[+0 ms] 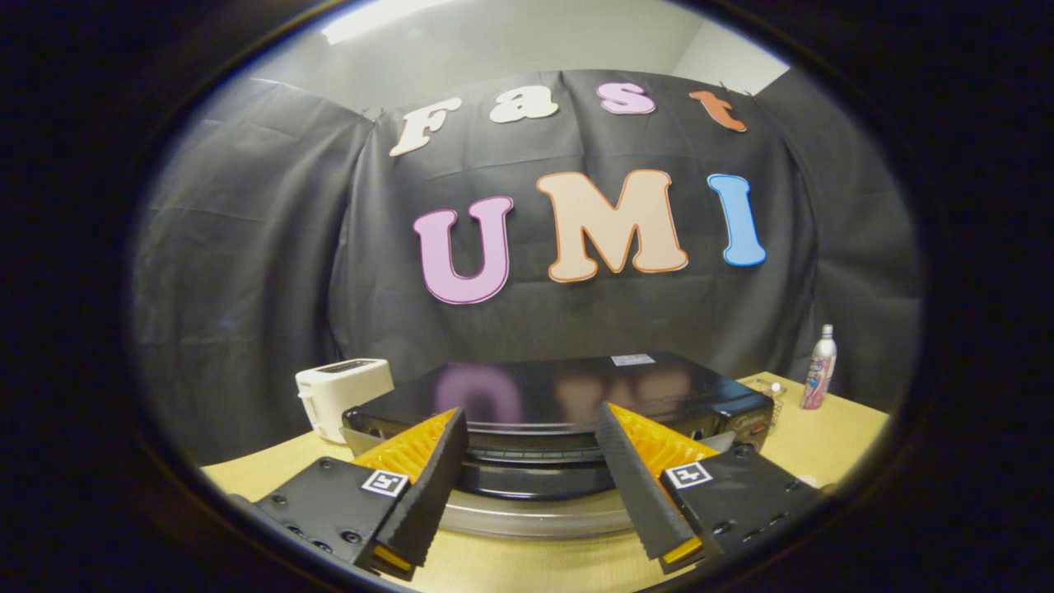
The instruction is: Open the toaster oven, put the food inside, and close the toaster oven door.
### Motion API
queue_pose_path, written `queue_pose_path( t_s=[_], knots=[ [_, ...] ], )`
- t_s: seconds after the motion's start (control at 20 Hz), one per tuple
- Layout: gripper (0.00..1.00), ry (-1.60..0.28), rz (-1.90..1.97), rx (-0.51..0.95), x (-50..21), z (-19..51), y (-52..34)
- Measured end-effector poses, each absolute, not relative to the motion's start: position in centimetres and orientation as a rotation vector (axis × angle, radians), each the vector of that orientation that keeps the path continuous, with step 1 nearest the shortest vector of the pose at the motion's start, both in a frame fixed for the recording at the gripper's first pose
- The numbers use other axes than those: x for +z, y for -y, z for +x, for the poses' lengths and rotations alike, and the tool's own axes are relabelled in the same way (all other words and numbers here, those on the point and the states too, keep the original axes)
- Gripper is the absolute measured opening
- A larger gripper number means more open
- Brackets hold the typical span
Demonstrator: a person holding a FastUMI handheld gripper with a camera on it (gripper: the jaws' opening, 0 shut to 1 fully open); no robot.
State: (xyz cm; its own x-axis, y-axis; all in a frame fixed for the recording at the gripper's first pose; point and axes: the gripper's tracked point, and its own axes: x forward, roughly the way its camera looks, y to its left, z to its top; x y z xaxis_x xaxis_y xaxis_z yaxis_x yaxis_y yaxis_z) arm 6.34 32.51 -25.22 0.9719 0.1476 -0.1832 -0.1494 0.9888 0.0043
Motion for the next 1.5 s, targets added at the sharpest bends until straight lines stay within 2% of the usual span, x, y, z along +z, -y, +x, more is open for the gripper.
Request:
queue_pose_path(
  t_s=[0.55,1.5],
  knots=[
    [0.97,-0.277,0.001,0.179,-27.5,-2.0,-31.5],
    [0.96,-0.478,0.027,0.271,-32.5,-6.8,-30.6]
  ],
)
